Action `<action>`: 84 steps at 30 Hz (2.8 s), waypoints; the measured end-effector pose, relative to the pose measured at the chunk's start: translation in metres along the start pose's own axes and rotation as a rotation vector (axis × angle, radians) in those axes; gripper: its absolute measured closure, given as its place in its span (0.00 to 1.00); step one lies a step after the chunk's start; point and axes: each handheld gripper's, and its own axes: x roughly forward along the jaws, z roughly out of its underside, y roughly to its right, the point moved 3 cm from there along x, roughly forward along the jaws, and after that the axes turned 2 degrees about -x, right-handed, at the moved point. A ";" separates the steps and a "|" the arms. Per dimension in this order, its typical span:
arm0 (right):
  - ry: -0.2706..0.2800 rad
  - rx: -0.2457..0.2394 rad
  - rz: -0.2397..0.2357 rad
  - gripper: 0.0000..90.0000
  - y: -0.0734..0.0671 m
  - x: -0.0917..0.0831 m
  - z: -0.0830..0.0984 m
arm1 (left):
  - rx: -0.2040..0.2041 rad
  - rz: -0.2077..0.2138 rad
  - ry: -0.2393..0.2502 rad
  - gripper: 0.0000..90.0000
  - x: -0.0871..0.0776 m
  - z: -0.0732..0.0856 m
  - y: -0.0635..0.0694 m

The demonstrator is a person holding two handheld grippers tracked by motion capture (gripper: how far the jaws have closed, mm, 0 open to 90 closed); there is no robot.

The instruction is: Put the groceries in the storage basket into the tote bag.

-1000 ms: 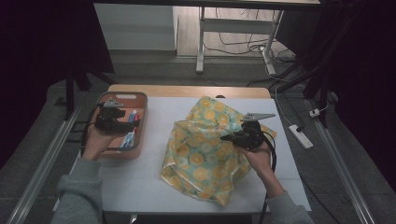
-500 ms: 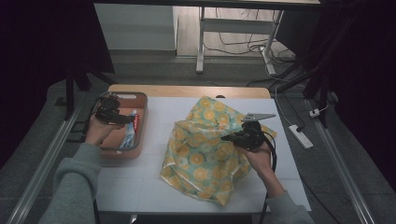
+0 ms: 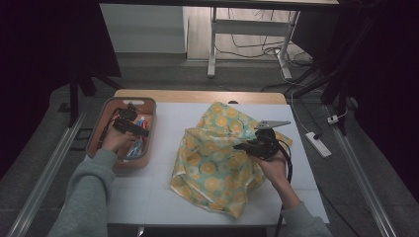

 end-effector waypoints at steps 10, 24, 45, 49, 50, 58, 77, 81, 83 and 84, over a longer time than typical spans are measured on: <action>0.003 -0.001 0.005 0.99 0.001 -0.001 0.000 | -0.067 0.014 -0.056 0.46 0.007 0.003 -0.004; 0.011 0.000 0.011 0.99 0.001 -0.003 0.000 | -0.153 0.096 -0.041 0.74 -0.001 0.008 -0.024; 0.021 0.006 0.017 0.99 0.004 -0.005 0.000 | -0.093 0.092 0.158 0.83 -0.039 0.010 -0.024; 0.022 0.005 0.018 0.99 0.004 -0.004 0.000 | -0.099 0.133 0.257 0.83 -0.061 0.010 -0.023; 0.023 0.006 0.018 0.99 0.004 -0.004 0.000 | -0.105 0.152 0.288 0.83 -0.069 0.010 -0.023; 0.026 0.008 0.021 0.99 0.004 -0.005 -0.001 | -0.050 0.251 0.448 0.83 -0.117 0.011 -0.007; 0.028 0.015 0.030 0.99 0.007 -0.006 0.000 | 0.180 0.471 0.578 0.83 -0.155 0.025 0.074; 0.030 0.014 0.032 0.99 0.008 -0.006 0.000 | 0.247 0.536 0.554 0.83 -0.154 0.029 0.098; 0.032 0.016 0.033 0.99 0.008 -0.007 0.000 | 0.272 0.557 0.547 0.83 -0.152 0.031 0.109; 0.033 0.016 0.033 0.99 0.008 -0.007 0.000 | 0.285 0.556 0.546 0.83 -0.150 0.032 0.115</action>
